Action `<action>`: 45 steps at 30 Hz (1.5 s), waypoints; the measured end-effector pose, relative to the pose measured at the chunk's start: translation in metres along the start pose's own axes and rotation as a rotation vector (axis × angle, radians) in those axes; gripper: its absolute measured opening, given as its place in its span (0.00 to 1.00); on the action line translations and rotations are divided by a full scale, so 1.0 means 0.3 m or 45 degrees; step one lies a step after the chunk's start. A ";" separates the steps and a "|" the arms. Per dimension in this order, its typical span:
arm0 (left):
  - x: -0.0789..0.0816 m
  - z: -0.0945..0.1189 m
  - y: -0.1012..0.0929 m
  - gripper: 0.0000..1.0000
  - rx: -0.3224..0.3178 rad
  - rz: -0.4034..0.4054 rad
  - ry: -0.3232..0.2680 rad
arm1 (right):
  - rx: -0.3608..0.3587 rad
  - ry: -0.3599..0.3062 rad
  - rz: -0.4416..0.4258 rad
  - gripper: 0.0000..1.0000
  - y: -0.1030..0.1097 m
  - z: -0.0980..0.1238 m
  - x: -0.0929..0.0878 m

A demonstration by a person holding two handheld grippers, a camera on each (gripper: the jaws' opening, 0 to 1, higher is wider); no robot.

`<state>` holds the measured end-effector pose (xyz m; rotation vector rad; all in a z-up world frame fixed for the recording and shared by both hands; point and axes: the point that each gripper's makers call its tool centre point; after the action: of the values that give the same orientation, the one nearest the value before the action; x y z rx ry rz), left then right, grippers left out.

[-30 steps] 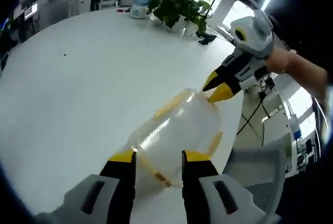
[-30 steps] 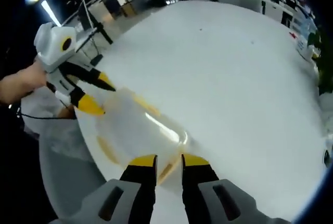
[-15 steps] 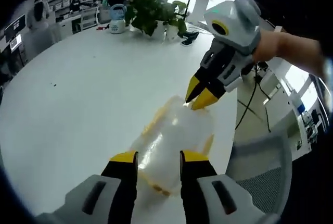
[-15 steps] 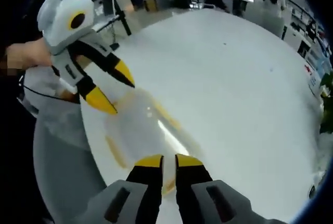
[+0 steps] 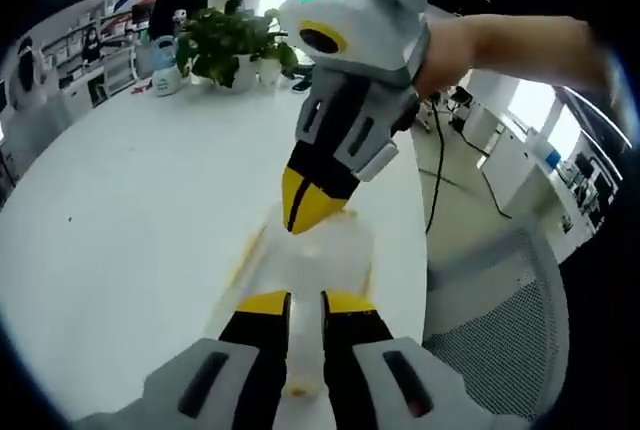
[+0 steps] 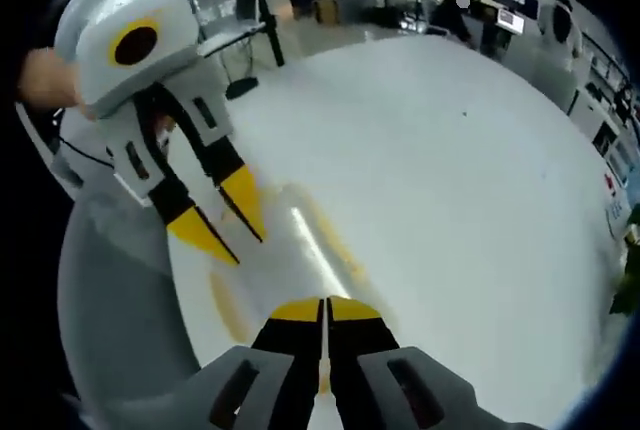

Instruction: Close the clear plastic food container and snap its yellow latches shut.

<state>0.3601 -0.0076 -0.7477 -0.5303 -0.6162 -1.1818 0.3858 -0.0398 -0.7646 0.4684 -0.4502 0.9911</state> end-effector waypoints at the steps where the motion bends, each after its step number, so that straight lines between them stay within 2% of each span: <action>1: 0.000 -0.001 0.000 0.06 -0.001 -0.008 -0.002 | 0.006 0.010 0.005 0.00 0.002 -0.004 -0.002; 4: -0.004 -0.005 -0.015 0.00 -0.027 -0.034 0.000 | 0.017 0.030 0.046 0.00 0.006 -0.011 -0.006; 12: -0.012 -0.030 -0.050 0.00 -0.045 -0.160 0.008 | 0.029 0.050 0.095 0.00 0.006 -0.035 0.023; 16: -0.018 -0.043 -0.066 0.00 -0.068 -0.125 0.019 | 0.026 0.048 0.106 0.00 0.006 -0.051 0.034; 20: -0.038 -0.054 -0.089 0.00 -0.078 -0.190 0.056 | 0.016 0.057 0.111 0.00 -0.004 -0.056 0.032; 24: -0.041 -0.054 -0.102 0.00 -0.095 -0.162 0.058 | 0.009 0.050 0.101 0.00 -0.016 -0.054 0.037; 25: -0.049 -0.056 -0.097 0.00 -0.081 -0.154 0.078 | 0.007 0.050 0.099 0.00 -0.018 -0.054 0.038; 30: -0.051 -0.055 -0.115 0.07 -0.101 -0.139 0.076 | -0.011 0.039 0.079 0.00 -0.039 -0.057 0.048; 34: -0.095 -0.055 -0.149 0.14 -0.122 -0.200 0.147 | -0.040 0.029 0.051 0.02 -0.070 -0.064 0.056; 35: -0.067 -0.059 -0.154 0.14 -0.128 -0.258 0.079 | -0.048 0.028 0.043 0.02 -0.079 -0.065 0.057; 36: -0.085 -0.053 -0.162 0.14 -0.132 -0.211 0.117 | -0.062 0.028 0.032 0.02 -0.088 -0.065 0.057; 39: -0.085 -0.041 -0.187 0.15 -0.167 -0.176 0.103 | -0.100 0.011 0.006 0.02 -0.116 -0.057 0.063; 42: -0.087 -0.044 -0.164 0.16 -0.121 -0.195 0.114 | -0.083 -0.003 -0.016 0.06 -0.109 -0.049 0.067; 45: -0.070 -0.047 -0.142 0.21 -0.066 -0.199 0.094 | -0.020 0.000 0.000 0.11 -0.081 -0.053 0.065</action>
<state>0.3166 -0.0155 -0.7697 -0.4865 -0.5725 -1.3619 0.4186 -0.0288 -0.7708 0.4542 -0.4574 0.9867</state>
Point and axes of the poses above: the point that each gripper's makers call its tool centre point, and the gripper's own axes: z roughly backward along the fingers, y roughly to its left, x roughly out of its top, and after that the axes turned 3 degrees about x, right-handed
